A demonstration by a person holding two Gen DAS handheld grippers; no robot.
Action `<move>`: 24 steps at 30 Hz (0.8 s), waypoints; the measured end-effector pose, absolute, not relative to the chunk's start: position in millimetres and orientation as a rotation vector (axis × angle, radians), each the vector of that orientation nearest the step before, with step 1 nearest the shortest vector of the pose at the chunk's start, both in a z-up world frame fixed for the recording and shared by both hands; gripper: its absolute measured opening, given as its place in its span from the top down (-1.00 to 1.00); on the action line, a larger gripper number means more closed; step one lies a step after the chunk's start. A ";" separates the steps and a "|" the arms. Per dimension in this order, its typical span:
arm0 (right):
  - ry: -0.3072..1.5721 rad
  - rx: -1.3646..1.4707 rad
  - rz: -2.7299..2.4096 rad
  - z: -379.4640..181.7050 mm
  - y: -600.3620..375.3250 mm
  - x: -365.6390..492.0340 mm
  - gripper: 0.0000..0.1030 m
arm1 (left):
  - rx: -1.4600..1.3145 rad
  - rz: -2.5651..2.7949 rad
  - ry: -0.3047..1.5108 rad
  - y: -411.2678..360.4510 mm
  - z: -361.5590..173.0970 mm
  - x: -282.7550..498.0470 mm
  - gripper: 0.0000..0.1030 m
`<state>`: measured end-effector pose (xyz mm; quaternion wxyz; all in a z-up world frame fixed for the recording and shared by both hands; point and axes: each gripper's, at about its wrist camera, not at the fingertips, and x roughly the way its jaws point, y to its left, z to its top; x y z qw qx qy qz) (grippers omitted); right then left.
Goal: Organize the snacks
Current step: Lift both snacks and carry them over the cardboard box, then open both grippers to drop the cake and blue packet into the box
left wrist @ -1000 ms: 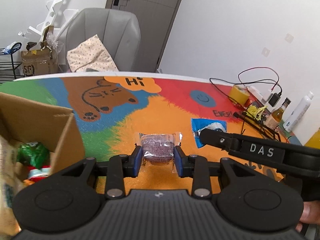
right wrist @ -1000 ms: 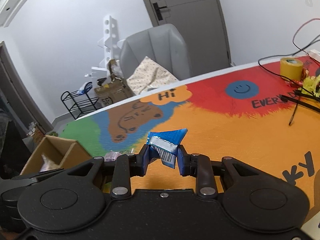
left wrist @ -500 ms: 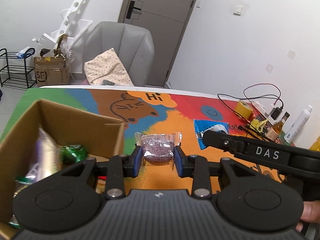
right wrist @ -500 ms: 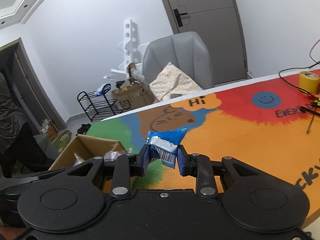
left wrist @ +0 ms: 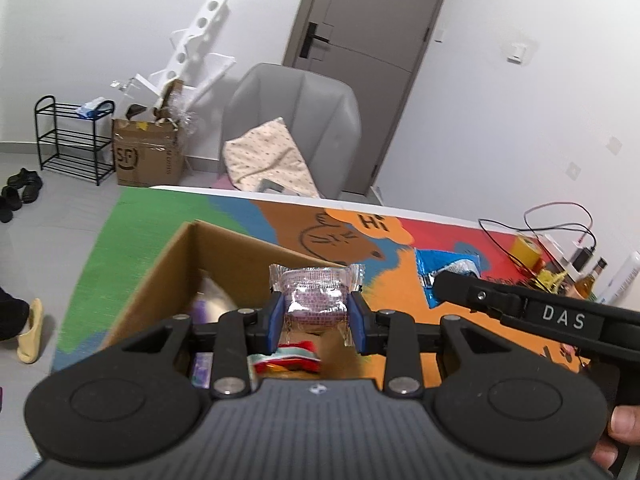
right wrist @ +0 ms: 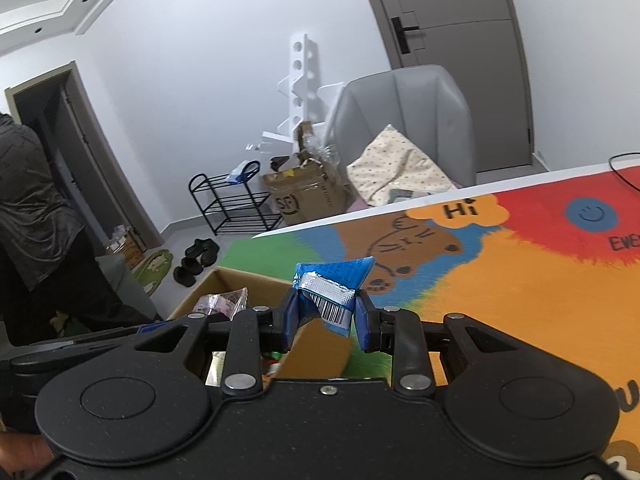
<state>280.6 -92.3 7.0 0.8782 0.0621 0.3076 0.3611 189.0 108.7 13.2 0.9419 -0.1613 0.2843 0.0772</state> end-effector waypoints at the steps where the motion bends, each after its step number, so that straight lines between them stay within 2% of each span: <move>1: 0.642 0.127 0.758 7.8 -89.7 279.9 0.47 | -0.331 0.165 0.577 112.9 14.0 186.9 0.36; 16: 0.654 0.091 0.843 9.2 -42.9 275.0 0.47 | -0.364 0.259 0.574 156.0 15.8 167.0 0.36; 24: 0.658 0.083 0.873 10.6 -27.1 273.6 0.42 | -0.393 0.284 0.560 168.8 22.0 157.5 0.29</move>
